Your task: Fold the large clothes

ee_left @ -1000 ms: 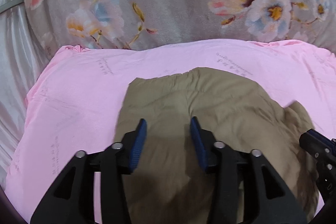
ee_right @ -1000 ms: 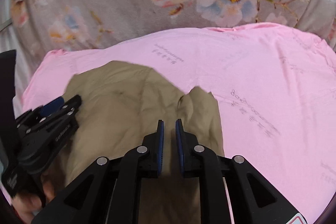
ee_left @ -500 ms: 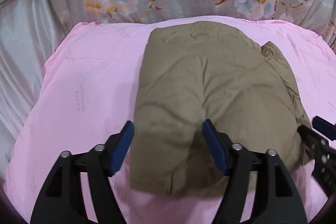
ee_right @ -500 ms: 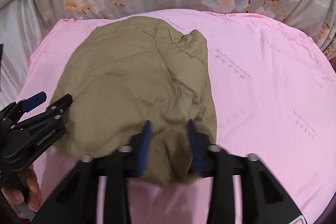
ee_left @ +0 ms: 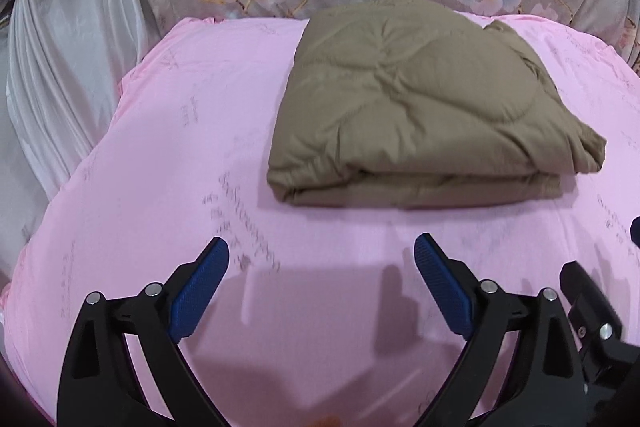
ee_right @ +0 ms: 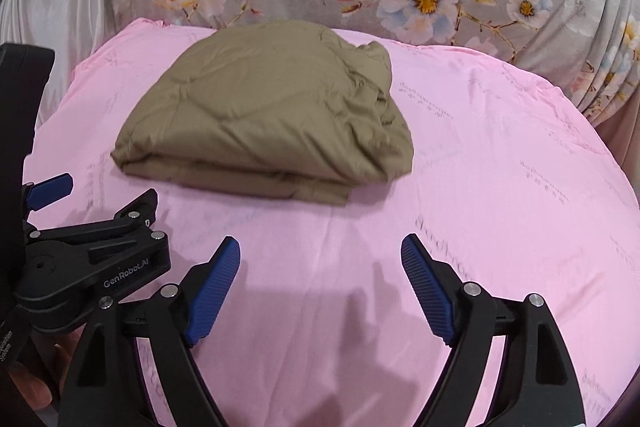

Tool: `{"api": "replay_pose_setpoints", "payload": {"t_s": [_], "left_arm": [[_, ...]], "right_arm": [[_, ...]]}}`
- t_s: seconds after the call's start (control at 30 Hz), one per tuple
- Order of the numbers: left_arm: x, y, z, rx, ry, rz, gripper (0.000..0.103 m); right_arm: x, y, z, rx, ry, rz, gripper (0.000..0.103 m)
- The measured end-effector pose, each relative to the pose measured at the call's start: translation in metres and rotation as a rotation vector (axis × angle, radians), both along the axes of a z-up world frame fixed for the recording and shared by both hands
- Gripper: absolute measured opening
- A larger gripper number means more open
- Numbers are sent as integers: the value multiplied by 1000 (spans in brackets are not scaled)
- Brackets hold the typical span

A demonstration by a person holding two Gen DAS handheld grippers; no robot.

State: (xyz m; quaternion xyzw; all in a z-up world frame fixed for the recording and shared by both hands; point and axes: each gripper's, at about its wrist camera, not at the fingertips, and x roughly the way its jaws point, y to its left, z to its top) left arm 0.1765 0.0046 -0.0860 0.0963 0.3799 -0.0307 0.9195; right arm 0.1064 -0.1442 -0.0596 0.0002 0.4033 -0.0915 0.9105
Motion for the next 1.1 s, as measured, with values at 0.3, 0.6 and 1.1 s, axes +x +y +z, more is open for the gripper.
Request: {"api": "replay_pose_setpoints", "payload": {"t_s": [0.3, 0.6, 1.1], "left_arm": [[-9, 3, 0, 3, -33, 29, 92], [-16, 1, 3, 10, -70, 24, 93], [-20, -3, 5, 30, -94, 17, 93]], "right_arm": [[-6, -2, -1, -11, -24, -43, 80], [-5, -16, -4, 72, -27, -72, 80], [-7, -9, -3, 37, -41, -64, 80]]}}
